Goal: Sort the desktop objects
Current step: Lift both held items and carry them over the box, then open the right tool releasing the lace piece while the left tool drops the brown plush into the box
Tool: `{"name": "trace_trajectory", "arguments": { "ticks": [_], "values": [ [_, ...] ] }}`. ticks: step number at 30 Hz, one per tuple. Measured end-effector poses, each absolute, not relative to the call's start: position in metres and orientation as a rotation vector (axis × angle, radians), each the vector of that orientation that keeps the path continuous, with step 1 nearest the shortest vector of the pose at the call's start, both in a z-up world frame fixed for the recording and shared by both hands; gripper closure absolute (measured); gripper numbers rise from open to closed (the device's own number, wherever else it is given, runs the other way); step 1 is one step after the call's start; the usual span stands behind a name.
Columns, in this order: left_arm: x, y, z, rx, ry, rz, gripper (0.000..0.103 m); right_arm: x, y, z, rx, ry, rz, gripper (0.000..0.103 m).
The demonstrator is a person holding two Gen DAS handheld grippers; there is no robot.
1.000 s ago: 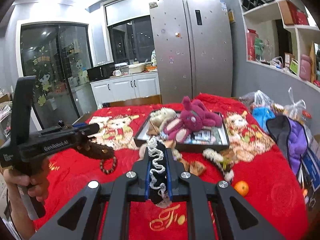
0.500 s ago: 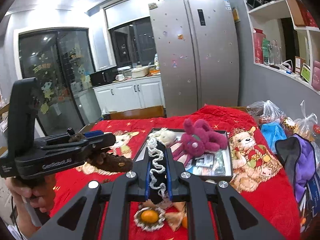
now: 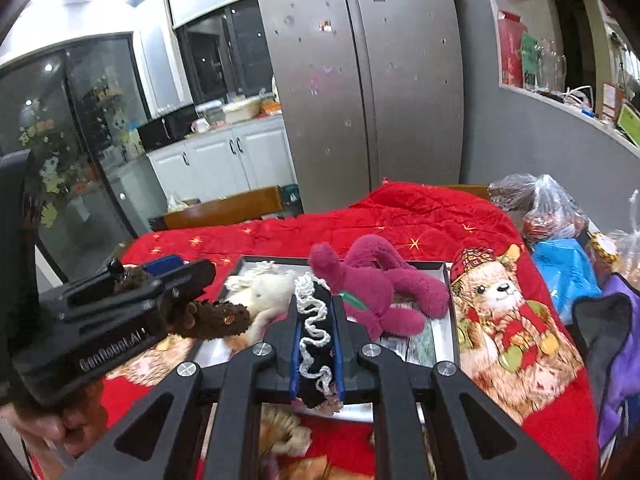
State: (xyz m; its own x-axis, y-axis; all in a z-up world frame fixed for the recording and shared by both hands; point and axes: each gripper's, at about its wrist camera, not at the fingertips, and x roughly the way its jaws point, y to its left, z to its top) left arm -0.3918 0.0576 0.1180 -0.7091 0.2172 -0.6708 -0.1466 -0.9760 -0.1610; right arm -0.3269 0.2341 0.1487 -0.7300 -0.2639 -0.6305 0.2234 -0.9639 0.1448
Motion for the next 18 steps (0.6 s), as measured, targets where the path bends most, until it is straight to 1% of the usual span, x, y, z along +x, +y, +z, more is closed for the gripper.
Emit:
{"name": "trace_trajectory", "arguments": {
  "ticks": [4, 6, 12, 18],
  "values": [
    [-0.405, 0.056, 0.091, -1.134, -0.098, 2.746, 0.064, -0.347, 0.231, 0.125, 1.032, -0.107, -2.675, 0.091],
    [-0.402, 0.054, 0.087, -1.127, -0.109, 2.743, 0.064, -0.356, 0.227, 0.112, 1.093, -0.057, -2.654, 0.091],
    [-0.393, 0.056, 0.085, -1.126, -0.049, 2.783, 0.064, -0.36, 0.24, 0.099, 1.149, -0.055, -2.654, 0.091],
    [-0.387, 0.066, 0.084, -1.127, 0.011, 2.787, 0.064, -0.364, 0.25, 0.093, 1.185, -0.111, -2.657, 0.091]
  ]
}}
